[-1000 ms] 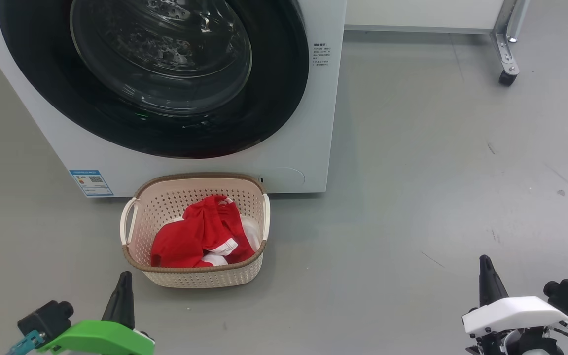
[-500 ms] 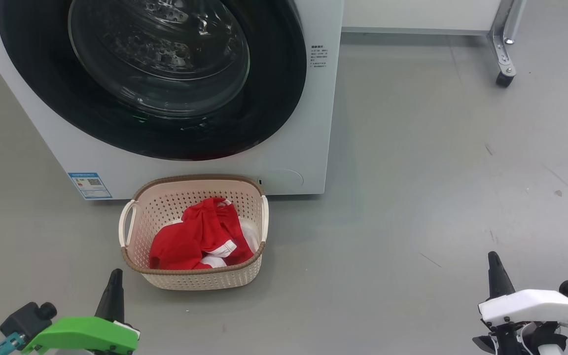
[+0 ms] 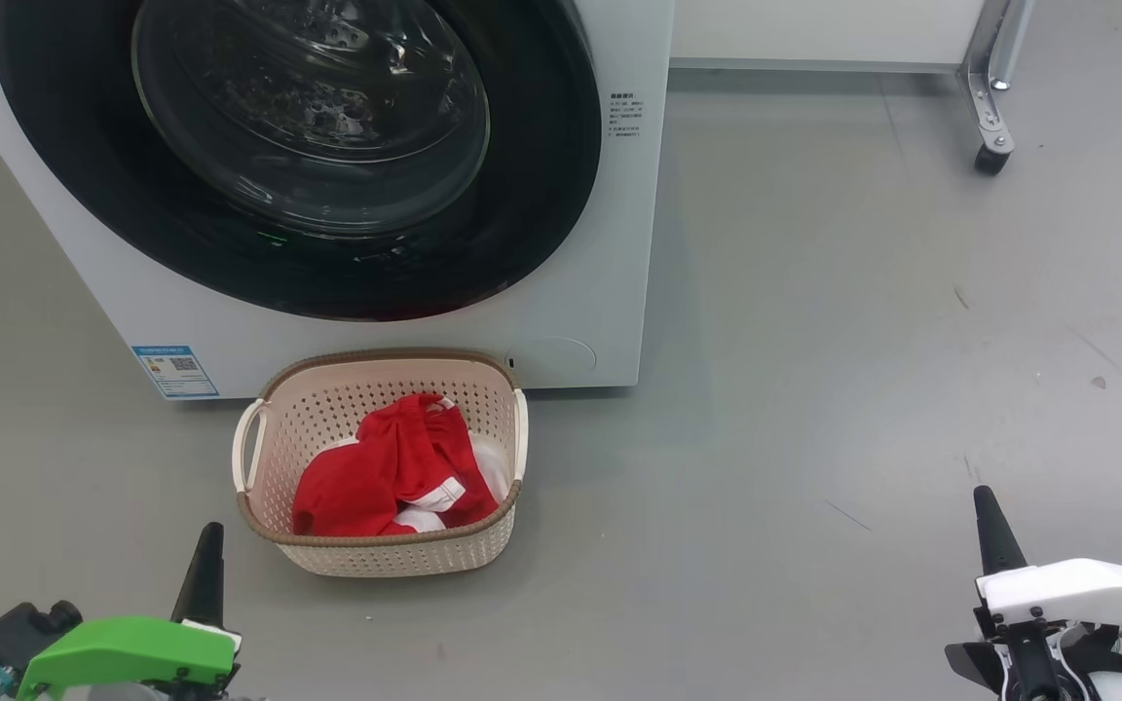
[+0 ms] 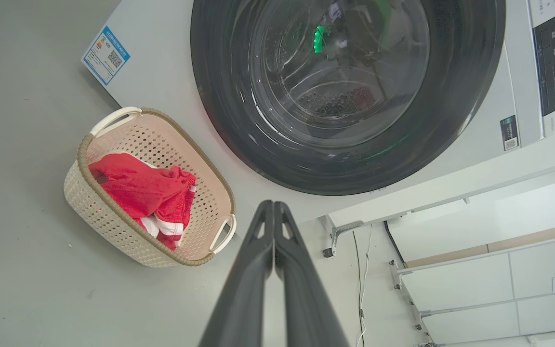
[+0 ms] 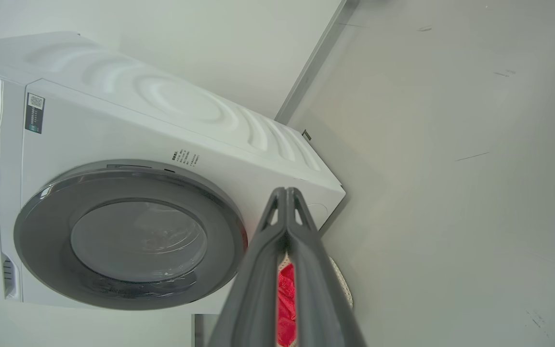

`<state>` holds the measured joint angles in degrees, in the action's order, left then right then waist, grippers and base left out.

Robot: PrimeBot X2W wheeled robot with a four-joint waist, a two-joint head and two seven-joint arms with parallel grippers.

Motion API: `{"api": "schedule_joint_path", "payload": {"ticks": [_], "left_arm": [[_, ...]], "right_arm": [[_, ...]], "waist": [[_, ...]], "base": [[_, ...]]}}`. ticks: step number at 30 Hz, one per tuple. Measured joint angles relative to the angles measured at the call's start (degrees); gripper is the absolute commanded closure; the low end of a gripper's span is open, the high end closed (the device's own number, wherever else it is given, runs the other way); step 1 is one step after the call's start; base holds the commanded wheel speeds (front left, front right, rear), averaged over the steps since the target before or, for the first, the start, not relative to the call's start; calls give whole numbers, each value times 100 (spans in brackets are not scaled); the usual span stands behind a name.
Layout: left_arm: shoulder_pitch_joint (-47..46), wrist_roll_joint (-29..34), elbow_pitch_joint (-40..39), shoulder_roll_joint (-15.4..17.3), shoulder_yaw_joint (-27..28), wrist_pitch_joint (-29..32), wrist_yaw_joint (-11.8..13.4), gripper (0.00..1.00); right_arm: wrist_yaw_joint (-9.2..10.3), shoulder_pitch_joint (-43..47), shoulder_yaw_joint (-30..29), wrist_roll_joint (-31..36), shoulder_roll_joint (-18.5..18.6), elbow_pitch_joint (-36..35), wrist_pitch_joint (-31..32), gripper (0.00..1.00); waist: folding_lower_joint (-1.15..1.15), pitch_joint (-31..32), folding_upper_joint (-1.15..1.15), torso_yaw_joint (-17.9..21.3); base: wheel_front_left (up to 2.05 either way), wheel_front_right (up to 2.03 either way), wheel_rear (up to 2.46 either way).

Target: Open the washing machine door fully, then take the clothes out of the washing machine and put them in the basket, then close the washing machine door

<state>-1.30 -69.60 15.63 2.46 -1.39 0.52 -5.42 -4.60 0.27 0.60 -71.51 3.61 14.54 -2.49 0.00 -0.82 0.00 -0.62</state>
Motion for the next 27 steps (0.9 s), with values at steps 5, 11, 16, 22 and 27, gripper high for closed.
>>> {"api": "schedule_joint_path", "payload": {"ticks": [5,11,16,22,27], "left_arm": [[-25,-363,3,0,108,101,-19,100],[-58,-794,7,-1,188,202,-54,100],[-119,-1218,11,-1,310,302,-91,100],[-130,-1645,13,-1,399,403,-127,100],[-163,-2017,18,-1,499,499,-144,100]], "right_arm": [[-20,-32,-60,-381,11,11,101,100],[-73,-126,-144,-842,26,22,188,100],[-102,-153,-224,-1318,53,44,304,100],[-140,-244,-298,-1770,71,60,403,100],[-188,-272,-368,-2149,92,70,485,100]], "waist": [[0,11,0,10],[0,24,0,22],[0,37,0,34],[0,50,0,47],[0,61,0,57]], "base": [[0,0,0],[0,0,0],[0,0,0],[0,0,0],[0,0,0]]}}
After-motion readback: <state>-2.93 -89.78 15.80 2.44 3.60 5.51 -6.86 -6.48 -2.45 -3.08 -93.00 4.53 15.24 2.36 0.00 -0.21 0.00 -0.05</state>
